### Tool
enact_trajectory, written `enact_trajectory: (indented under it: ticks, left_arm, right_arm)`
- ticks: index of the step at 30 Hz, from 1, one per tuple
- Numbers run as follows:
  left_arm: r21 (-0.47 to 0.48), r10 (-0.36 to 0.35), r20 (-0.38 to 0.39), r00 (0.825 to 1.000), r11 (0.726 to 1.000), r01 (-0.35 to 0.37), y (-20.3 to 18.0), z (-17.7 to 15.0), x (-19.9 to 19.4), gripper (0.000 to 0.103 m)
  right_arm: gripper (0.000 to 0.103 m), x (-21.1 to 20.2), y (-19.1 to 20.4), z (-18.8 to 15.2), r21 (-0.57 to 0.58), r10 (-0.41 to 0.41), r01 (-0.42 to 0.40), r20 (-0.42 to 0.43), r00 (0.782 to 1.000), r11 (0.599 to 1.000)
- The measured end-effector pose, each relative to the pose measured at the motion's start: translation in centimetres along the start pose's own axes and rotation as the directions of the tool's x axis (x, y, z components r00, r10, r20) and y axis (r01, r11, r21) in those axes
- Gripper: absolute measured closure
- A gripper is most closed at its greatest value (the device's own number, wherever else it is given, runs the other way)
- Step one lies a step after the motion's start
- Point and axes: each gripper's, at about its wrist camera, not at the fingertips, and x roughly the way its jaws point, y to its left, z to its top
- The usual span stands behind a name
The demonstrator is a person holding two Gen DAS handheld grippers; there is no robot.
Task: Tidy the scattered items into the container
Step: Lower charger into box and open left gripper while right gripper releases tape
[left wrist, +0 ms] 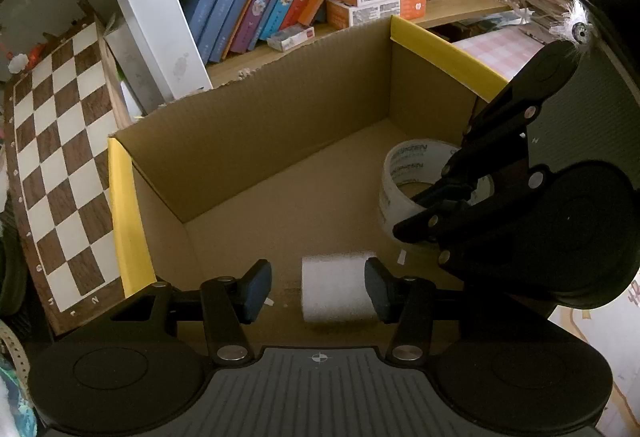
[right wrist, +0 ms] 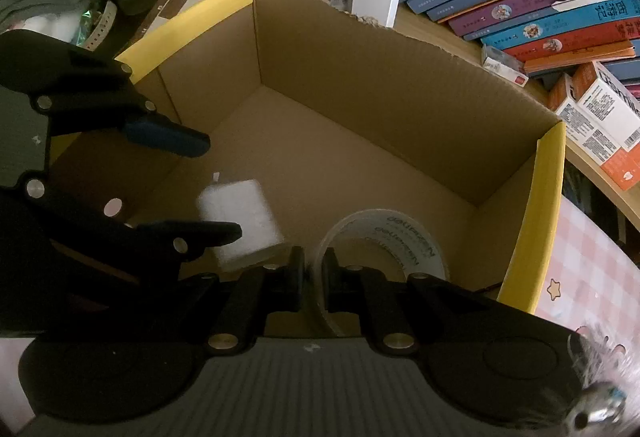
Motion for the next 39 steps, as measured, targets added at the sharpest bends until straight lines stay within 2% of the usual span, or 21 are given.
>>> enact_trajectory:
  ticks: [11, 14, 27, 37, 39]
  left_arm:
    - [-0.027, 0.022, 0.043, 0.999, 0.999, -0.02, -0.3, -0.2, -1.8, 0.048]
    - [-0.033, 0.035, 0.064, 0.997, 0.999, -0.033, -0.5, -0.4, -2.8, 0.048]
    - [-0.01, 0.073, 0.172, 0.982, 0.997, -0.072, -2.7, -1.4, -8.0, 0.031]
    - [-0.028, 0.08, 0.219, 0.973, 0.997, -0.076, -3.5, -2.9, -10.9, 0.029]
    - [-0.029, 0.078, 0.23, 0.97, 0.997, -0.073, -3.7, -3.2, -11.5, 0.026]
  right_arm:
    - [0.087, -1.9, 0.0, -0.3, 0.028, -0.028, 0.026, 0.046, 0.999, 0.999]
    - [0.08, -2.9, 0.1, -0.3, 0.036, -0.041, 0.039, 0.068, 0.997, 0.999]
    - [0.062, -8.4, 1.1, -1.8, 0.092, -0.094, 0.079, 0.174, 0.98, 0.993]
    - [0.058, -11.3, 2.1, -3.9, 0.118, -0.126, 0.103, 0.208, 0.97, 0.988]
    - [0.057, -11.7, 2.2, -4.3, 0.126, -0.133, 0.108, 0.213, 0.968, 0.986]
